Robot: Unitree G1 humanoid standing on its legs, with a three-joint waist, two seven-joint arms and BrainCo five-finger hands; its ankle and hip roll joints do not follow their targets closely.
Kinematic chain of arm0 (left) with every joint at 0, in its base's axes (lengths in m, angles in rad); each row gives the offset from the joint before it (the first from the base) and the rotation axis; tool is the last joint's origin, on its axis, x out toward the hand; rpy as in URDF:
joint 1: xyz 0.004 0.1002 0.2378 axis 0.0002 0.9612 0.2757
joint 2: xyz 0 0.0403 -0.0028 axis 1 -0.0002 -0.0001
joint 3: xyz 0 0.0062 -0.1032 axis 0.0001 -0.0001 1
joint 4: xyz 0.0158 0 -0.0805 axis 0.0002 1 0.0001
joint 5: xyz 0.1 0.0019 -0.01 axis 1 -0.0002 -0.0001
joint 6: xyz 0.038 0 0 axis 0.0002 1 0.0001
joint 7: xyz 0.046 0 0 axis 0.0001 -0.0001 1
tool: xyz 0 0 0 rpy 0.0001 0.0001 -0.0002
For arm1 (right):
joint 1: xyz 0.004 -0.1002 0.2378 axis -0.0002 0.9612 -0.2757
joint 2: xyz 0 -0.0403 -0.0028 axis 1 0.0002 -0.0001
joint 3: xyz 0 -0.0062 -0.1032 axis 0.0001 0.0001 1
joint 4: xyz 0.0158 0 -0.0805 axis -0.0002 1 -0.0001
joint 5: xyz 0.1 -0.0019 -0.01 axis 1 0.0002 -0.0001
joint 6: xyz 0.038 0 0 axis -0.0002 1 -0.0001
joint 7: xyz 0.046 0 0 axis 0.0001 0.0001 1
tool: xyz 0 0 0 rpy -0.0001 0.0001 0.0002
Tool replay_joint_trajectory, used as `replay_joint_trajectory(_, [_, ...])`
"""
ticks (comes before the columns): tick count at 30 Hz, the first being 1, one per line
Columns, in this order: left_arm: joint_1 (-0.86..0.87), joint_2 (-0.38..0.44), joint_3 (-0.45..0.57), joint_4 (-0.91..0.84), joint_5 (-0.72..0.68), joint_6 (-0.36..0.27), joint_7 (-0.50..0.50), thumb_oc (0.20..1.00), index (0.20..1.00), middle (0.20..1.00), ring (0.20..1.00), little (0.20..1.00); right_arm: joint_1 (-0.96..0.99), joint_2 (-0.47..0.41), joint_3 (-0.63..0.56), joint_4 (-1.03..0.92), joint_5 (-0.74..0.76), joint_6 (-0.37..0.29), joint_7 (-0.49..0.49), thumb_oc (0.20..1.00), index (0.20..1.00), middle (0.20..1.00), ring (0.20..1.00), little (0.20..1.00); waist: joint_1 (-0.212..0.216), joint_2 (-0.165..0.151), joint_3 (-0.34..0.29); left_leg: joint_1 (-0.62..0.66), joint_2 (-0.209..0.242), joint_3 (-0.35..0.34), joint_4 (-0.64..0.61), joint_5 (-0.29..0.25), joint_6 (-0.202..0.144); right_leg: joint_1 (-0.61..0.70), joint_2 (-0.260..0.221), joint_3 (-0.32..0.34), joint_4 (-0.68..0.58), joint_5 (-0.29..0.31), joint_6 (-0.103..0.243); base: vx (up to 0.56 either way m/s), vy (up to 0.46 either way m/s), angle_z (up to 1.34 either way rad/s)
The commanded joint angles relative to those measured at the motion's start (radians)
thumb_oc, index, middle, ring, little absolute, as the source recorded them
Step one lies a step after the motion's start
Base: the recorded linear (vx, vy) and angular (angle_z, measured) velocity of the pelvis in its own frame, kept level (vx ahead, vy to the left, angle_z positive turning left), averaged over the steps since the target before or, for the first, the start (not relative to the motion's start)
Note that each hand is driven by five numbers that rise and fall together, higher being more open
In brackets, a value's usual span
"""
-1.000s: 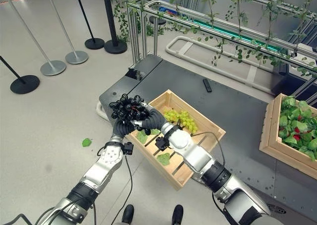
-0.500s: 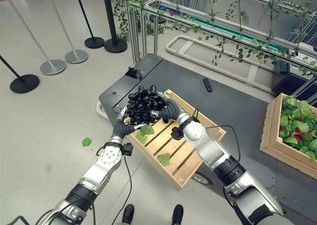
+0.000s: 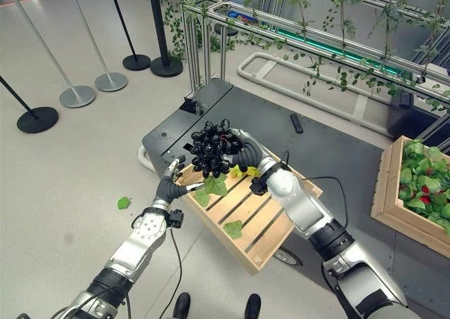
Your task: Pick up the fruits from the basket on one side to the basket on the other side
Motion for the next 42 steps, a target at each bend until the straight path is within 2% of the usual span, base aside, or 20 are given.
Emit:
replay_joint_trajectory(1, [0.003, 0.028, -0.012, -0.072, -0.035, -0.059, -0.016, 1.000, 1.000, 1.000, 1.000, 1.000, -0.134, 0.005, -0.041, -0.004, -0.055, -0.038, -0.037, 0.200, 0.200, 0.200, 0.200, 0.200, 0.006, -0.027, -0.065, -0.053, -0.036, -0.019, 0.090, -0.120, 0.007, 0.062, -0.104, -0.022, 0.163, -0.259, 0.094, 0.00, 0.000, 0.00])
replay_joint_trajectory(5, [-0.012, 0.017, -0.020, -0.051, -0.051, -0.051, -0.020, 1.000, 1.000, 1.000, 1.000, 1.000, -0.155, 0.024, -0.021, 0.009, -0.058, -0.033, -0.022, 0.200, 0.200, 0.200, 0.200, 0.200, 0.006, -0.026, -0.067, -0.053, -0.036, -0.019, 0.093, -0.121, 0.008, 0.064, -0.104, -0.023, 0.164, -0.260, 0.094, 0.00, 0.000, 0.00])
replay_joint_trajectory(11, [-0.107, -0.022, -0.056, -0.001, -0.046, -0.050, 0.023, 1.000, 1.000, 1.000, 1.000, 1.000, -0.142, 0.115, 0.019, -0.015, -0.003, -0.051, -0.016, 0.200, 0.200, 0.200, 0.200, 0.200, -0.001, -0.023, -0.068, -0.050, -0.037, -0.017, 0.093, -0.121, 0.008, 0.068, -0.104, -0.020, 0.163, -0.263, 0.093, 0.00, 0.000, 0.00])
replay_joint_trajectory(19, [-0.179, -0.037, -0.091, 0.004, -0.022, -0.056, 0.052, 1.000, 1.000, 1.000, 1.000, 1.000, -0.129, 0.185, 0.071, -0.048, 0.058, -0.069, -0.001, 0.200, 0.200, 0.200, 0.200, 0.200, -0.010, -0.019, -0.069, -0.049, -0.038, -0.014, 0.094, -0.121, 0.009, 0.068, -0.104, -0.018, 0.163, -0.264, 0.093, 0.00, 0.000, 0.00])
replay_joint_trajectory(35, [-0.208, -0.050, -0.053, 0.028, 0.007, -0.067, 0.166, 1.000, 1.000, 1.000, 1.000, 1.000, -0.098, 0.236, 0.124, -0.105, 0.168, -0.084, -0.008, 0.200, 0.200, 0.200, 0.200, 0.200, -0.014, -0.027, -0.066, -0.049, -0.039, -0.010, 0.099, -0.123, 0.008, 0.067, -0.106, -0.013, 0.164, -0.264, 0.095, 0.00, 0.000, 0.00])
replay_joint_trajectory(42, [-0.225, -0.043, -0.041, 0.035, 0.000, -0.072, 0.178, 1.000, 1.000, 1.000, 1.000, 1.000, -0.078, 0.251, 0.134, -0.111, 0.227, -0.089, -0.012, 0.200, 0.200, 0.200, 0.200, 0.200, -0.018, -0.029, -0.068, -0.048, -0.039, -0.006, 0.097, -0.124, 0.008, 0.066, -0.106, -0.012, 0.163, -0.262, 0.096, 0.00, 0.000, 0.00])
